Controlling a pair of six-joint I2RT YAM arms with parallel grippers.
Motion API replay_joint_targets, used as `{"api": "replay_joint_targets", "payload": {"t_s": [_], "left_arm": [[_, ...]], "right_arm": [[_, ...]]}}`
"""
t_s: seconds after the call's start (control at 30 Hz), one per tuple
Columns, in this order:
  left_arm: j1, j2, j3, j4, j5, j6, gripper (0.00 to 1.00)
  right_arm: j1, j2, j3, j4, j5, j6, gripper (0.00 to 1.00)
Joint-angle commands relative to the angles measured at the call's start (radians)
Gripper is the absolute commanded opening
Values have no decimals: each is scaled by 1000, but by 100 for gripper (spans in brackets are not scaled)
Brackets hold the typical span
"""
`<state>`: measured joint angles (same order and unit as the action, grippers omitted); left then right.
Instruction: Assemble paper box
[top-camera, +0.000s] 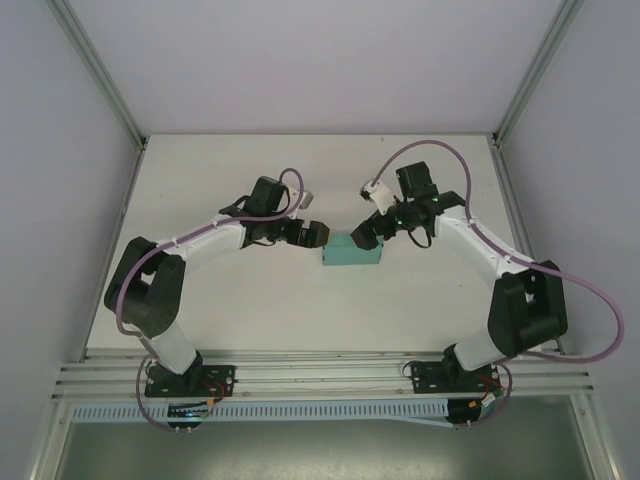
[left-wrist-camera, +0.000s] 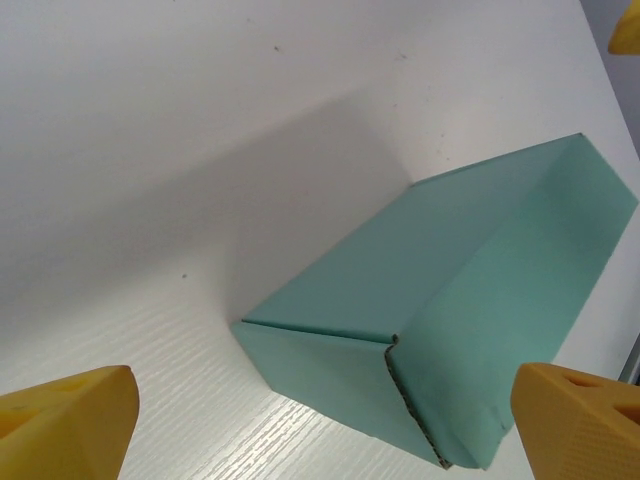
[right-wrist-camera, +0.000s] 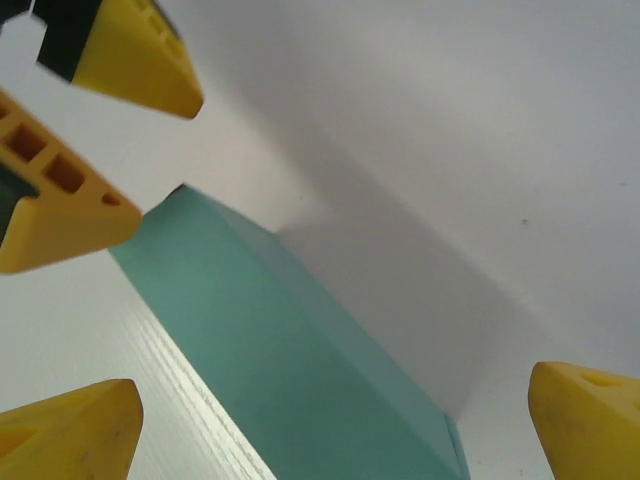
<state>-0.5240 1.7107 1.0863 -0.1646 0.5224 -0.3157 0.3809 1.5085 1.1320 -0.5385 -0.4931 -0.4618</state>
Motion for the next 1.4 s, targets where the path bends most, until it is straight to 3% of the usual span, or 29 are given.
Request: {"api": "replay_joint_targets", "payload": {"t_s": [0.0, 0.3, 0.47, 0.63, 0.9, 1.03, 1.23, 1.37], "left_arm": [[-6, 22, -12, -9, 29, -6, 95], [-6, 19, -25, -21, 18, 4, 95], [-6, 16, -24, -27, 4, 6, 96], [-6, 23, -25, -26, 4, 4, 96], [-6, 65, -47, -26, -17, 0, 93], [-6, 60, -61, -31, -47, -3, 93], [-5, 43, -57, -39, -76, -15, 96], [-5, 5, -51, -30, -91, -43, 98]], "right_arm": [[20, 16, 31, -133, -88, -196, 99], [140, 126, 57, -104, 234, -346, 99], [164, 196, 94, -86, 299, -372, 98], [176, 224, 82, -87, 301, -392, 87], [199, 261, 65, -59, 410, -372, 69], [199, 223, 23, 26, 416, -354, 43], [208, 147, -26, 103, 439, -335, 32], [221, 99, -62, 200, 530, -318, 27]]}}
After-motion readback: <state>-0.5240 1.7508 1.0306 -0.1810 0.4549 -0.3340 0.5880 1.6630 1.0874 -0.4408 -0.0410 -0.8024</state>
